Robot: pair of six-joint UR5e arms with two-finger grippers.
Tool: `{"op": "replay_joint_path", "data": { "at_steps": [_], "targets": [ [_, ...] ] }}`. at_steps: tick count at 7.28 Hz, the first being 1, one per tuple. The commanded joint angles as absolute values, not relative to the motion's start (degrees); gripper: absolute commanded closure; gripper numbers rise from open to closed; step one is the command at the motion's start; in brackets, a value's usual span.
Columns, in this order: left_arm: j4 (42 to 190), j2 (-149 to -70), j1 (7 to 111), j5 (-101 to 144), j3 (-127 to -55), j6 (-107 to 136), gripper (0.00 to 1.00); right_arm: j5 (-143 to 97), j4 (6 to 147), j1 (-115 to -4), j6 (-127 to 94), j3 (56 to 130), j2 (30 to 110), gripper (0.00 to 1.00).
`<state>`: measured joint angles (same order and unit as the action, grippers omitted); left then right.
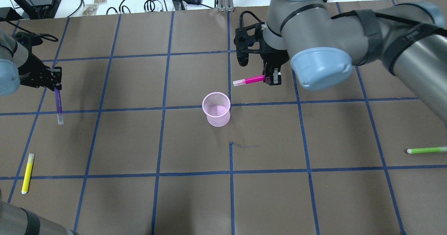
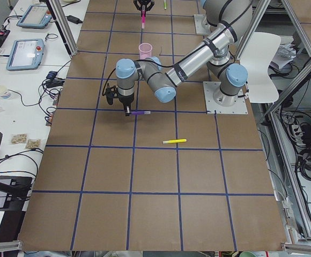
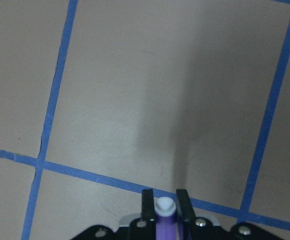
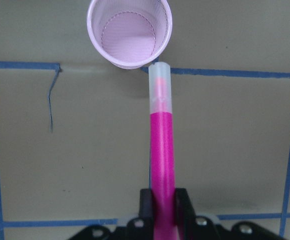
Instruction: Insert purple and pink pens into pink cup
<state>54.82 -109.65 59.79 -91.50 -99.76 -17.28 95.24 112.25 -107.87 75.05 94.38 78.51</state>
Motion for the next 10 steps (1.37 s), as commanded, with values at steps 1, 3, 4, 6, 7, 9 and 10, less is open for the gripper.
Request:
{"op": "replay_joint_path", "data": {
  "at_steps": [1,3,4,6,7,9,10],
  "targets": [
    [54.8,-110.0,59.9,-91.4,-99.8,-17.2,1.00,104.7,113.5,-115.6,70.2,91.0,74.1,0.90],
    [54.8,-110.0,60.2,-91.2,-99.8,-17.2,1.00,106.9,113.6,-117.4,66.4,90.9,71.8,0.87],
    [54.8,-110.0,60.2,-91.2,-99.9,-17.2,1.00,106.4,114.1,-117.7,65.7,90.9,70.8,0.89],
    [54.9,-110.0,60.3,-89.6,-100.2,-17.2,1.00,106.2,115.5,-117.9,65.7,91.4,69.5,0.88],
    [54.9,-109.8,60.3,-89.4,-100.0,-17.1,1.00,106.1,115.5,-118.0,65.8,91.3,68.7,0.87],
    [54.9,-110.0,60.3,-89.4,-100.0,-17.1,1.00,106.1,115.8,-119.7,65.9,91.2,67.1,0.83],
    [54.9,-110.0,60.3,-89.4,-100.0,-17.1,1.00,106.1,116.1,-119.8,66.0,91.0,66.7,0.80]
  ]
}}
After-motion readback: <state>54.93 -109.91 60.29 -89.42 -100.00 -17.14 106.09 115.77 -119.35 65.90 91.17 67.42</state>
